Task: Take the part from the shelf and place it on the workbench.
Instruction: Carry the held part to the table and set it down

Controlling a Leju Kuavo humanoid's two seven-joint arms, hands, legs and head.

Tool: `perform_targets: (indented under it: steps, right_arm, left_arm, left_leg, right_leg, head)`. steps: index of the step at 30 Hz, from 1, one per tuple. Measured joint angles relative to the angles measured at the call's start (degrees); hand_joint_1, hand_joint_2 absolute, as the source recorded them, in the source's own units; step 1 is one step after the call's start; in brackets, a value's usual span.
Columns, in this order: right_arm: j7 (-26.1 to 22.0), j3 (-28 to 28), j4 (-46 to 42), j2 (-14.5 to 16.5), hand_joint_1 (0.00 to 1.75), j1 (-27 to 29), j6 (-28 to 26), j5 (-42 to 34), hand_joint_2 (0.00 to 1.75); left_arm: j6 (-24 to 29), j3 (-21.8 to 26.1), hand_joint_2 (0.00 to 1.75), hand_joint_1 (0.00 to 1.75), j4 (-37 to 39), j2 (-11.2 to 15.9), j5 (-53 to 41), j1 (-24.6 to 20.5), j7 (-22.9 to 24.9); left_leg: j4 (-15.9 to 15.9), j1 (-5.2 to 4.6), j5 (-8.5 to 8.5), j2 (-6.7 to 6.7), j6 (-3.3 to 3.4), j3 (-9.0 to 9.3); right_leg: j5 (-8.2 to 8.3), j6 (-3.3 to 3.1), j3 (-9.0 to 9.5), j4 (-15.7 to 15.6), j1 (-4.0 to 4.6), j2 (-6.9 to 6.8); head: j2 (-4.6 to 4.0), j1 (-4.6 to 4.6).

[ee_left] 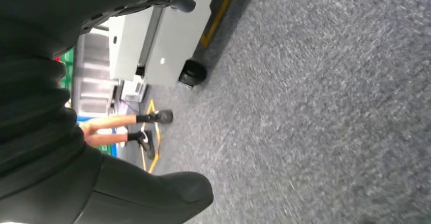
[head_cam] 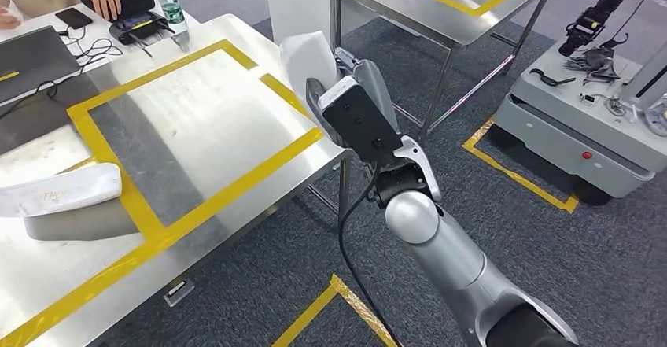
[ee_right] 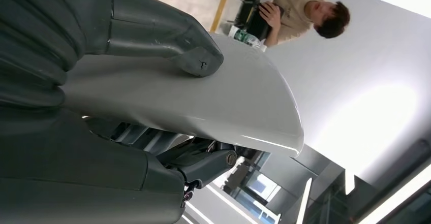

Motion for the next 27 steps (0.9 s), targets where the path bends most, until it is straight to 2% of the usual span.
perform_targets:
  steps: [2, 3, 4, 6, 7, 8, 9, 10, 11, 12, 13, 14, 16, 17, 18, 20, 21, 22, 23, 24, 25, 27]
  right_arm:
    - [-0.1, 0.0, 0.0, 0.0, 1.75, 0.0, 0.0, 0.0, 1.75]
    - [-0.2, 0.0, -0.1, 0.0, 1.75, -0.1, 0.0, 0.0, 1.75]
    - [-0.4, 0.0, -0.1, 0.0, 1.75, -0.2, 0.0, 0.0, 1.75]
    - [-0.6, 0.0, -0.1, 0.0, 1.75, -0.1, 0.0, 0.0, 1.75]
    - [-0.8, 0.0, 0.0, 0.0, 1.75, -0.1, 0.0, 0.0, 1.75]
    - [-0.9, 0.0, 0.0, 0.0, 1.75, 0.0, 0.0, 0.0, 1.75]
    - [-0.9, 0.0, 0.0, 0.0, 1.75, 0.0, 0.0, 0.0, 1.75]
    - [-0.9, 0.0, 0.0, 0.0, 1.75, 0.0, 0.0, 0.0, 1.75]
    - [-0.9, 0.0, 0.0, 0.0, 1.75, 0.0, 0.0, -0.1, 1.75]
    - [-0.9, 0.0, 0.0, 0.0, 1.75, 0.0, 0.0, -0.1, 1.75]
    - [-0.9, 0.0, 0.0, 0.0, 1.75, 0.0, 0.0, -0.1, 1.75]
    - [-0.9, 0.0, 0.0, 0.0, 1.75, 0.0, 0.0, -0.1, 1.75]
    - [-0.9, 0.0, 0.0, 0.0, 1.75, -0.1, -0.1, -0.1, 1.75]
    - [-0.9, 0.0, 0.0, 0.0, 1.75, -0.1, -0.1, -0.1, 1.75]
    - [-0.9, 0.0, 0.0, 0.0, 1.75, -0.2, -0.2, -0.1, 1.75]
    - [-0.9, 0.0, 0.0, 0.0, 1.75, -0.1, -0.2, -0.1, 1.75]
    - [-0.9, 0.0, 0.0, -0.1, 1.75, 0.0, -0.2, -0.1, 1.75]
    - [-0.9, 0.0, 0.0, -0.1, 1.75, 0.1, -0.2, -0.1, 1.75]
    - [-0.9, 0.0, 0.1, -0.2, 1.75, 0.2, -0.2, -0.1, 1.75]
    - [-0.9, 0.0, 0.1, -0.2, 1.75, 0.3, -0.2, -0.1, 1.75]
    - [-0.9, 0.0, 0.1, -0.2, 1.75, 0.3, -0.3, -0.1, 1.75]
    - [-0.8, 0.0, 0.1, -0.2, 1.75, 0.2, -0.3, 0.0, 1.75]
  left_arm:
    - [0.0, 0.1, 1.75, 0.00, 0.0, 0.0, 0.1, 0.1, 0.0]
    - [0.0, 0.2, 1.75, 0.00, 0.0, 0.0, 0.1, 0.1, 0.0]
    - [0.0, 0.2, 1.75, 0.00, 0.0, 0.0, 0.1, 0.0, -0.1]
    - [0.0, 0.3, 1.75, 0.00, 0.0, 0.1, 0.1, 0.0, -0.1]
    - [0.0, 0.4, 1.75, 0.00, 0.0, 0.1, 0.2, 0.1, -0.2]
    - [0.0, 0.4, 1.75, 0.00, 0.0, 0.2, 0.3, 0.2, -0.1]
    - [0.0, 0.5, 1.75, 0.00, 0.0, 0.2, 0.3, 0.2, -0.1]
    - [0.0, 0.5, 1.75, 0.00, 0.0, 0.3, 0.3, 0.3, -0.1]
    - [0.0, 0.5, 1.75, 0.00, 0.0, 0.3, 0.4, 0.2, -0.2]
    - [0.0, 0.5, 1.75, 0.00, 0.0, 0.3, 0.4, 0.2, -0.2]
    - [0.0, 0.5, 1.75, 0.00, 0.0, 0.4, 0.4, 0.1, -0.2]
    - [0.0, 0.5, 1.75, 0.00, 0.0, 0.4, 0.4, 0.0, -0.2]
    - [0.0, 0.5, 1.75, 0.00, 0.0, 0.4, 0.4, 0.1, -0.2]
    - [0.0, 0.5, 1.75, 0.00, 0.0, 0.4, 0.4, 0.1, -0.2]
    - [0.0, 0.5, 1.75, 0.00, 0.0, 0.4, 0.4, 0.2, -0.2]
    - [0.0, 0.5, 1.75, 0.00, 0.0, 0.4, 0.4, 0.1, -0.2]
    - [0.0, 0.5, 1.75, 0.00, 0.0, 0.4, 0.4, 0.0, -0.2]
    - [0.0, 0.5, 1.75, 0.00, 0.0, 0.4, 0.4, 0.0, -0.2]
    - [0.0, 0.5, 1.75, 0.00, 0.0, 0.4, 0.4, 0.1, -0.1]
    - [0.0, 0.6, 1.75, 0.00, 0.0, 0.4, 0.4, 0.1, -0.1]
    - [0.0, 0.6, 1.75, 0.00, 0.0, 0.4, 0.4, 0.1, 0.0]
    - [0.0, 0.6, 1.75, 0.00, 0.0, 0.4, 0.4, 0.1, 0.0]
  left_leg:
    - [1.0, -0.12, -0.44, 0.28, -0.72, -0.12]
    - [2.4, -0.16, -1.48, 0.64, -1.01, -0.72]
    - [4.9, -0.15, -3.09, 1.05, -1.18, -1.97]
    - [11.9, -0.14, -6.59, 1.43, -1.46, -5.57]
    - [14.4, -0.13, -7.45, 1.47, -1.49, -7.05]
    - [15.2, -0.13, -7.19, 1.54, -1.53, -7.70]
    - [13.6, -0.13, -5.75, 1.74, -1.45, -7.26]
    - [10.2, -0.14, -3.45, 2.23, -1.36, -5.86]
    - [6.2, -0.25, -1.45, 3.27, -1.25, -4.22]
    - [2.9, -0.40, -0.37, 4.31, -0.98, -2.97]
    - [0.9, -0.57, 0.28, 5.18, -0.63, -2.12]
    - [0.2, -0.74, 0.27, 5.57, -0.22, -1.90]
    - [0.1, -0.72, 0.88, 4.70, 0.68, -1.72]
    - [0.0, -0.57, 1.14, 4.07, 1.02, -1.68]
    - [-0.1, -0.38, 1.35, 3.50, 1.28, -1.60]
    - [-0.3, -0.11, 1.55, 2.35, 1.60, -1.59]
    - [-0.2, -0.06, 1.56, 1.72, 1.66, -1.65]
    - [-0.2, -0.05, 1.56, 1.05, 1.69, -1.70]
    - [-0.1, -0.04, 1.55, 0.36, 1.69, -1.74]
    - [0.0, -0.01, 1.54, -0.33, 1.67, -1.75]
    - [0.1, 0.04, 1.52, -1.05, 1.58, -1.73]
    - [0.2, 0.16, 1.48, -2.39, 1.11, -1.80]
  right_leg:
    - [0.36, -0.68, 0.88, -0.4, -0.22, -0.76]
    - [0.26, -1.02, 1.26, -0.5, -0.34, -1.20]
    - [0.15, -1.28, 1.51, -0.6, -0.39, -1.62]
    - [-0.13, -1.66, 1.60, -0.5, -0.28, -2.44]
    - [-0.27, -1.74, 1.62, -0.5, -0.23, -2.83]
    - [-0.43, -1.75, 1.65, -0.4, -0.22, -3.22]
    - [-0.62, -1.71, 1.74, -0.2, -0.23, -3.61]
    - [-0.86, -1.60, 1.88, 0.0, -0.26, -4.03]
    - [-1.13, -1.42, 2.04, 0.2, -0.26, -4.45]
    - [-1.38, -1.20, 2.15, 0.5, -0.21, -4.90]
    - [-1.63, -0.92, 2.19, 0.7, -0.12, -5.36]
    - [-1.82, -0.62, 2.26, 0.8, -0.02, -5.86]
    - [-2.12, 0.00, 2.43, 0.8, 0.10, -6.79]
    - [-2.53, 0.34, 2.42, 1.2, 0.02, -6.42]
    - [-3.40, 0.68, 1.98, 2.4, -0.11, -5.50]
    - [-6.68, 1.36, -0.73, 8.5, -0.54, -3.00]
    - [-8.38, 1.58, -2.67, 12.6, -0.70, -2.37]
    - [-9.41, 1.73, -4.36, 15.9, -0.83, -2.14]
    - [-9.39, 1.79, -5.21, 17.3, -0.93, -2.08]
    - [-8.30, 1.77, -4.99, 16.5, -1.02, -1.99]
    - [-6.27, 1.70, -3.52, 13.2, -1.13, -1.64]
    - [-2.99, 1.58, 0.34, 5.0, -1.36, 0.56]
  head:
    - [0.00, -0.09]
    - [0.00, -0.19]
    - [0.00, -0.28]
    - [0.00, -0.38]
    - [0.00, -0.38]
    - [0.00, -0.38]
    - [0.00, -0.38]
    - [0.00, -0.38]
    - [0.00, -0.37]
    - [0.00, -0.39]
    - [0.00, -0.39]
    - [0.00, -0.42]
    - [0.00, -0.42]
    - [0.00, -0.42]
    - [0.00, -0.38]
    - [0.00, -0.33]
    - [0.00, -0.33]
    - [0.00, -0.34]
    - [0.00, -0.33]
    - [0.00, -0.34]
    - [0.00, -0.34]
    - [0.00, -0.35]
